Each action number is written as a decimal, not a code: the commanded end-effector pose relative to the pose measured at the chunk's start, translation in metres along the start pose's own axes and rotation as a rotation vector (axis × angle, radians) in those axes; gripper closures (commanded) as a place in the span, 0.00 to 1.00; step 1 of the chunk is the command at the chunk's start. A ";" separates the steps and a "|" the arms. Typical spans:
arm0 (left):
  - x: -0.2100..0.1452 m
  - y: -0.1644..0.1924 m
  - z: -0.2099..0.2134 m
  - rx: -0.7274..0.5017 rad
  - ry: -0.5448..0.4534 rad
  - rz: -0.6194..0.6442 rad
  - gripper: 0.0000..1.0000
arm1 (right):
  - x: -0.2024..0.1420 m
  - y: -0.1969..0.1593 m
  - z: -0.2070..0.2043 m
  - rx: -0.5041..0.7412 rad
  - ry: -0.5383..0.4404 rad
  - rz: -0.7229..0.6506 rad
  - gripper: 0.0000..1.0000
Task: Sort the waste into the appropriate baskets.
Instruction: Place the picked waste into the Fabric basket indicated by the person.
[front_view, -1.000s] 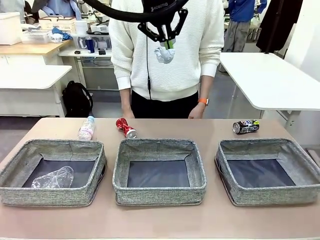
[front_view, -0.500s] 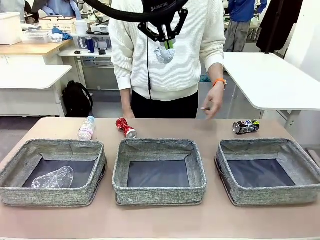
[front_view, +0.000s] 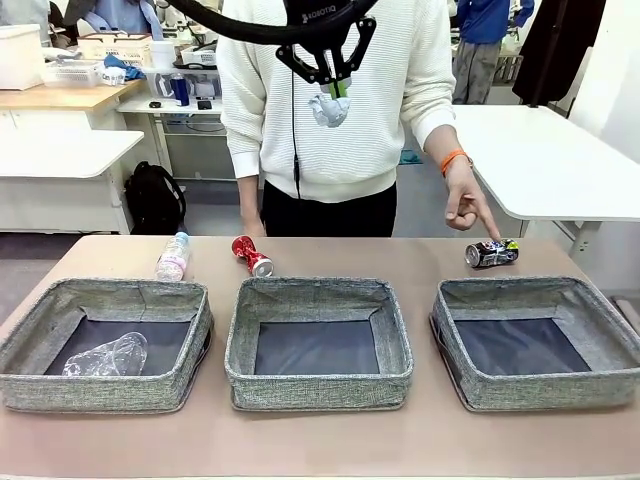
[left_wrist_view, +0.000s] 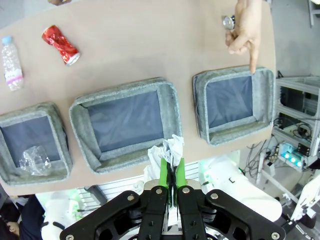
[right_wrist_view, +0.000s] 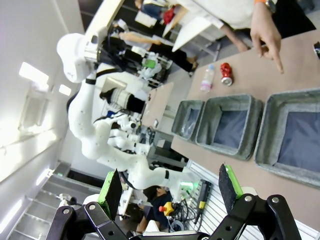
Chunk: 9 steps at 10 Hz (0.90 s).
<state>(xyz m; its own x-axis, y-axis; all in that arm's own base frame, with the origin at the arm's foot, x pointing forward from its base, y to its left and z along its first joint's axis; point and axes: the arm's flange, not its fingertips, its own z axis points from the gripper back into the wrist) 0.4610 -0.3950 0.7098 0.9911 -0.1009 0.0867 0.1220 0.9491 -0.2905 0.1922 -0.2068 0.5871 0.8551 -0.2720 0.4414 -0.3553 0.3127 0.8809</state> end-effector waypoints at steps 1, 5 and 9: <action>0.001 0.000 0.001 -0.006 -0.009 0.003 0.96 | -0.004 0.000 0.000 0.007 -0.001 0.004 0.00; 0.000 0.000 0.000 0.000 0.000 0.000 0.96 | 0.000 0.000 0.000 0.000 0.000 0.000 0.00; -0.105 -0.040 -0.149 -0.170 0.055 -0.278 0.96 | -0.001 -0.007 0.025 -0.013 -0.048 -0.022 0.00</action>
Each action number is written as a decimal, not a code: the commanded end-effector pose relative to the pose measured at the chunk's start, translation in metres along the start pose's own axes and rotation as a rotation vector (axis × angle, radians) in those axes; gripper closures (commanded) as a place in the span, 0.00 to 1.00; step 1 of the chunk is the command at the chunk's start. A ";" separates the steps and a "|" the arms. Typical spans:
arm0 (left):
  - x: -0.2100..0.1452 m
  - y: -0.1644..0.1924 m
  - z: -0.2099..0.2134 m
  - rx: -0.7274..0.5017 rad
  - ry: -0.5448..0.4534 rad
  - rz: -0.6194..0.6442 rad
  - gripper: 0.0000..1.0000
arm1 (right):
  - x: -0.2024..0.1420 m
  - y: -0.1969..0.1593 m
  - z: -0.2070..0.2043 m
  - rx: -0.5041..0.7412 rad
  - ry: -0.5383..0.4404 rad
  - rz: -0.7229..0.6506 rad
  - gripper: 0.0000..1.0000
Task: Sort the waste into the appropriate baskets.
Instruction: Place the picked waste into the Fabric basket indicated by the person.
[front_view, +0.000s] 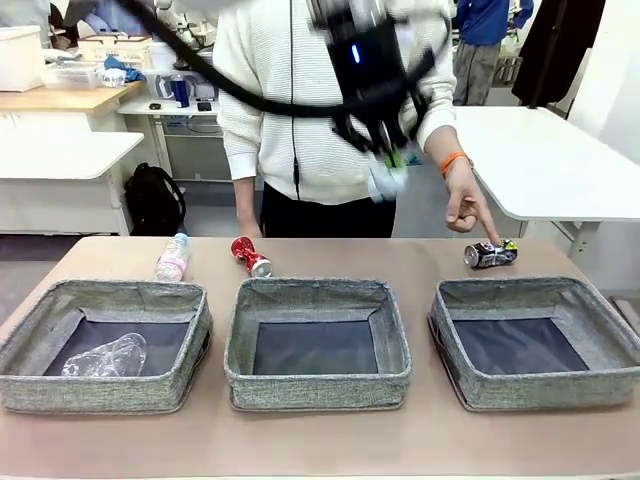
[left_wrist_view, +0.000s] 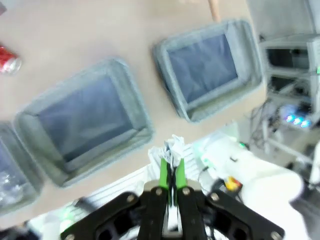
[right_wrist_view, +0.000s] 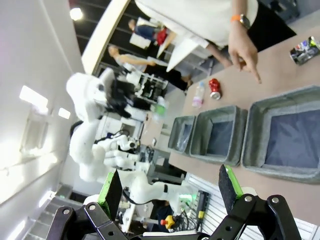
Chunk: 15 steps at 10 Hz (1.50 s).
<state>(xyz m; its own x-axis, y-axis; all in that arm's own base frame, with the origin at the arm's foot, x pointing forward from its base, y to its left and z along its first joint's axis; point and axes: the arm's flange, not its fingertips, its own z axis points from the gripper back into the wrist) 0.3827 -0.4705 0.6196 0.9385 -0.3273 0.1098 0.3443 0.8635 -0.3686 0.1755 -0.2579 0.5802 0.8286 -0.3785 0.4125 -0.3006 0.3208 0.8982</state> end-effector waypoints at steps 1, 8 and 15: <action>-0.015 0.004 -0.082 -0.115 0.007 -0.056 0.96 | -0.001 0.010 -0.026 0.015 0.054 0.029 0.00; 0.055 -0.062 -0.199 -0.255 -0.042 -0.154 0.96 | -0.001 0.010 -0.026 0.015 0.054 0.029 0.00; 0.056 -0.057 -0.196 -0.240 -0.038 -0.141 0.00 | -0.001 0.010 -0.026 0.015 0.054 0.029 0.00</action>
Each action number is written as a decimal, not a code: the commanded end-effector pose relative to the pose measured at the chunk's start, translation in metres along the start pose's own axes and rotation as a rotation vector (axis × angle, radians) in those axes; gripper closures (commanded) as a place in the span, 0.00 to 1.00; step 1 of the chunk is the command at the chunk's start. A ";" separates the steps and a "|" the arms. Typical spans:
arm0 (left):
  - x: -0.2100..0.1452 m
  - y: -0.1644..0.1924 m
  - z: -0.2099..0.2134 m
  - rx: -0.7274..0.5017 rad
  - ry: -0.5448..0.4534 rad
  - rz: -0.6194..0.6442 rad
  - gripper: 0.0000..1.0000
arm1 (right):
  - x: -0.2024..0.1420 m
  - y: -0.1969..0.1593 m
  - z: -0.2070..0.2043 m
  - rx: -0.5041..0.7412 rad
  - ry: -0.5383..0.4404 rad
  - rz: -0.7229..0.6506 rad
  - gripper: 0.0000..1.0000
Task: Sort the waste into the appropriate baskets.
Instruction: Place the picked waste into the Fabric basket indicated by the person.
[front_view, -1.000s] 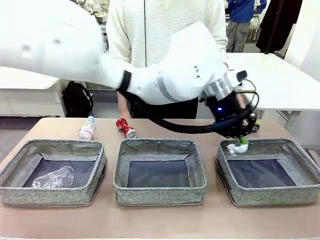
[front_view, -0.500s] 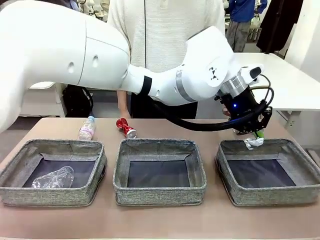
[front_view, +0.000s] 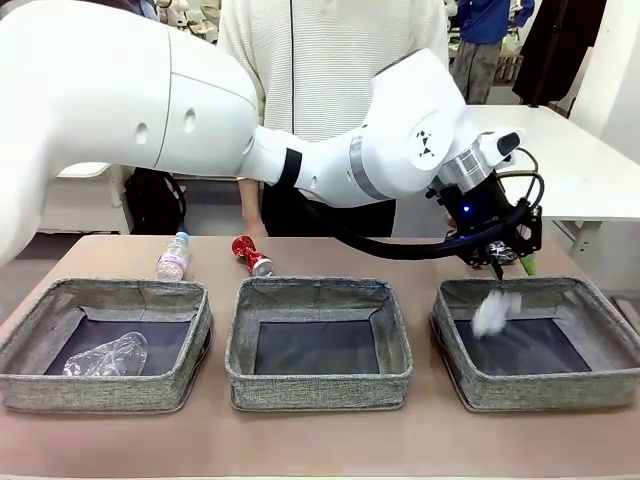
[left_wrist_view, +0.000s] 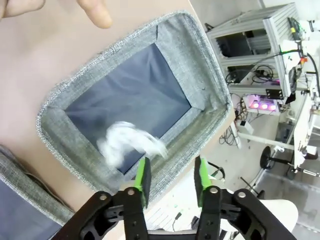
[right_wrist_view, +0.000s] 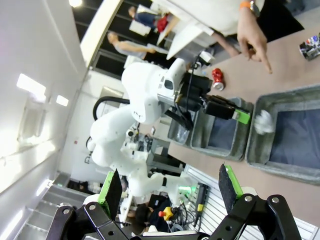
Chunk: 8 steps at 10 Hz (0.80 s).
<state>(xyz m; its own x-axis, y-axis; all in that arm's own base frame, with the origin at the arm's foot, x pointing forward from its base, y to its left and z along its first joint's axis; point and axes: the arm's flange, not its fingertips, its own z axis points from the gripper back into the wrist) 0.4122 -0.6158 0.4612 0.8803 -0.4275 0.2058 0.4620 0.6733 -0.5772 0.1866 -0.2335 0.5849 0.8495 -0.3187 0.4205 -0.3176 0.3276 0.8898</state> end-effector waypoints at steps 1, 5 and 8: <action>-0.002 -0.001 0.007 0.027 -0.008 0.010 0.00 | -0.002 0.001 -0.001 0.014 -0.007 0.009 0.00; 0.000 0.005 0.021 0.043 0.004 0.010 0.00 | -0.002 0.001 -0.001 0.014 -0.007 0.009 0.00; -0.020 0.043 0.117 0.120 0.236 -0.099 0.00 | -0.002 0.001 -0.001 0.014 -0.007 0.009 0.00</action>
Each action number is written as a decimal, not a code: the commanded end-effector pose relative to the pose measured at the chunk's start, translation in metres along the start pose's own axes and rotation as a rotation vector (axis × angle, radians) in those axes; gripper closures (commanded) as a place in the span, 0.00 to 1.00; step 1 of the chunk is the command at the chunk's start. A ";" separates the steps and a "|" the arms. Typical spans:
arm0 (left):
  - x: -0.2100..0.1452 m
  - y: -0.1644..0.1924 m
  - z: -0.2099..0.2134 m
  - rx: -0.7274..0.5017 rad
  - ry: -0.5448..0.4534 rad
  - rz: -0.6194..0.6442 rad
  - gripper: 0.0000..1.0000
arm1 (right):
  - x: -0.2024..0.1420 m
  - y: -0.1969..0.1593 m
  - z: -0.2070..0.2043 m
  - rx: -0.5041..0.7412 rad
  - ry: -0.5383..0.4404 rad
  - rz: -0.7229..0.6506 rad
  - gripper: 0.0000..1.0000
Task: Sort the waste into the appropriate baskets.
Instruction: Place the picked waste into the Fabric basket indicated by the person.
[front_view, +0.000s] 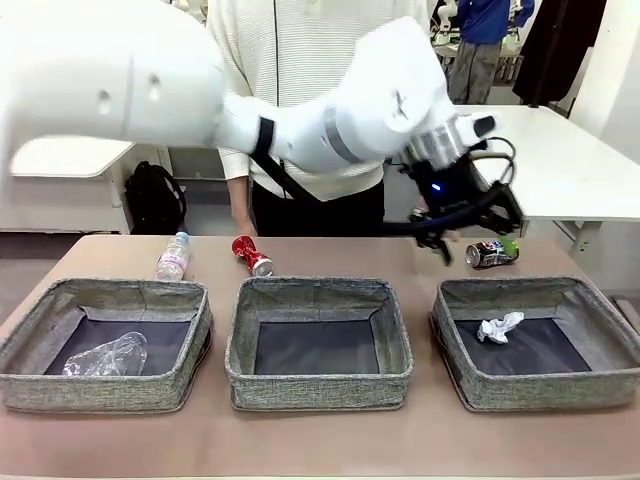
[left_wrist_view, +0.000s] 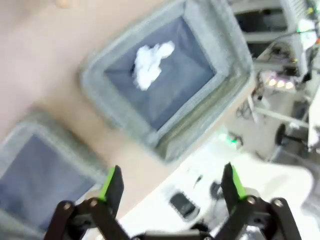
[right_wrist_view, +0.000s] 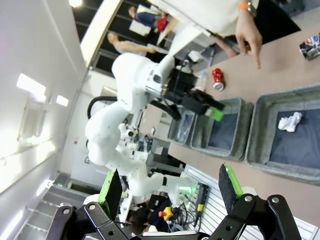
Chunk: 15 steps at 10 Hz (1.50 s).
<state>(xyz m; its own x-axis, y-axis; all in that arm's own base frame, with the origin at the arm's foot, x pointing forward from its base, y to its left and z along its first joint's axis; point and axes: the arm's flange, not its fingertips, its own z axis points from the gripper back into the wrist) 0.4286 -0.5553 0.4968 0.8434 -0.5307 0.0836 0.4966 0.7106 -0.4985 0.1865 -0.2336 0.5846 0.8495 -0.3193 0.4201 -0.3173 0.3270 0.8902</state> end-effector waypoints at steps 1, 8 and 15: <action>-0.055 0.050 0.089 0.017 0.025 -0.081 0.00 | -0.002 0.001 -0.001 0.014 -0.007 0.010 0.00; -0.307 0.295 0.296 -0.583 -0.320 0.216 0.00 | -0.002 0.001 -0.001 0.014 -0.007 0.010 0.00; -0.460 0.395 0.281 -0.691 -0.544 0.487 0.00 | -0.002 0.001 -0.001 0.014 -0.007 0.010 0.00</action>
<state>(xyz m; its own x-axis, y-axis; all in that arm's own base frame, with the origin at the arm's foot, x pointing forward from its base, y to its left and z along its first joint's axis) 0.2687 0.1078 0.4832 0.9781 0.2075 0.0154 -0.0372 0.2471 -0.9683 0.1861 -0.2339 0.5839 0.8492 -0.3211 0.4192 -0.3168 0.3254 0.8909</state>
